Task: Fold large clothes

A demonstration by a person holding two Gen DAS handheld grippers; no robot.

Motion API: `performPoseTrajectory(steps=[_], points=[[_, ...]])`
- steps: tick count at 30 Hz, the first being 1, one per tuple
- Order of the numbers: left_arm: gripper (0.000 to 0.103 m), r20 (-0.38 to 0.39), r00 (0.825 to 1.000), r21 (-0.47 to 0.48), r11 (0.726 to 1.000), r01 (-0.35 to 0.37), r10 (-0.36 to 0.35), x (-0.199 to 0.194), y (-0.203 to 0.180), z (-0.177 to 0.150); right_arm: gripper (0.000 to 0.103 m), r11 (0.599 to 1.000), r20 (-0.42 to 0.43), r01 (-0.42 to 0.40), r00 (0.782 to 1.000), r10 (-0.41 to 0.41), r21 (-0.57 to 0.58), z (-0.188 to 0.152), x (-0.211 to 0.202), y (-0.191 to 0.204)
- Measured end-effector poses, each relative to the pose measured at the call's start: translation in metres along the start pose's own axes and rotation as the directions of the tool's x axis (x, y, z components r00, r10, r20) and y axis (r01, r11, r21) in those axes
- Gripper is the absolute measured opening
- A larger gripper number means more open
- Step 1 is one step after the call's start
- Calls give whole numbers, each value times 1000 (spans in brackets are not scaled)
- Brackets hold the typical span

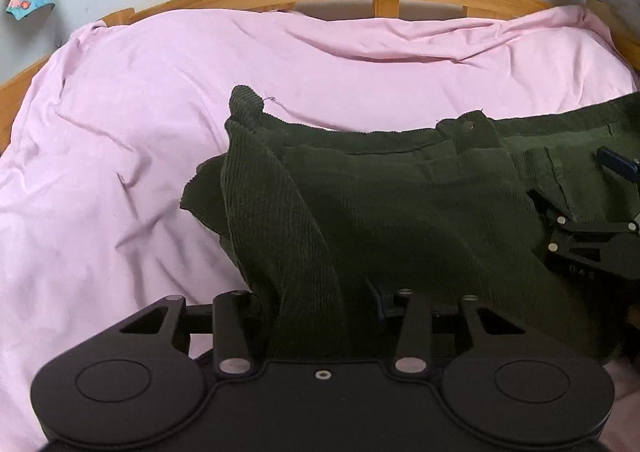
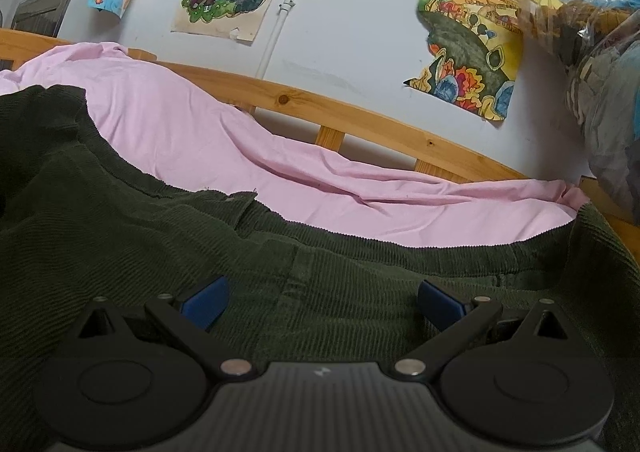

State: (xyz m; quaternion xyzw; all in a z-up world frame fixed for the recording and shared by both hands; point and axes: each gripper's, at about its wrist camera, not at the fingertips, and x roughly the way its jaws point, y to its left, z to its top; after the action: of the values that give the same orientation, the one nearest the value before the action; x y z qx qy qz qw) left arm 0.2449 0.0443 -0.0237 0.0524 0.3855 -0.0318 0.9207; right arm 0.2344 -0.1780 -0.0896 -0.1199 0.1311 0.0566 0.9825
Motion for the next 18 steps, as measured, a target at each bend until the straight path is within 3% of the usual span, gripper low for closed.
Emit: performPoseTrajectory(steps=[3,7,10,11,14,15,18], points=[[48,-6,1000,-44,999,17,-17,1,7,0,103,1000,-1,-2,1000,2,3,0,0,-1],[73,-9,999,-129,990,52,-53,6,22,-7,103,1000,0,-1,1000,1,3,0,0,-1],[76,-23,995,-236,967,92,-100,15,40,-16,103,1000,0,-1,1000,1,2,0,0,-1],[75,-29,992,-302,947,108,-123,18,49,-18,103,1000,0,0,1000,0,1,0,0,-1],[46,-18,991,-429,897,111,-131,17,63,-19,103,1000,2,-1,1000,1,3,0,-1,-2],[30,-6,992,-441,890,114,-130,14,65,-16,103,1000,1,-2,1000,2,4,1,-1,-2],[20,31,991,-420,898,132,-131,4,58,-7,103,1000,3,2,1000,-2,23,3,-4,-5]])
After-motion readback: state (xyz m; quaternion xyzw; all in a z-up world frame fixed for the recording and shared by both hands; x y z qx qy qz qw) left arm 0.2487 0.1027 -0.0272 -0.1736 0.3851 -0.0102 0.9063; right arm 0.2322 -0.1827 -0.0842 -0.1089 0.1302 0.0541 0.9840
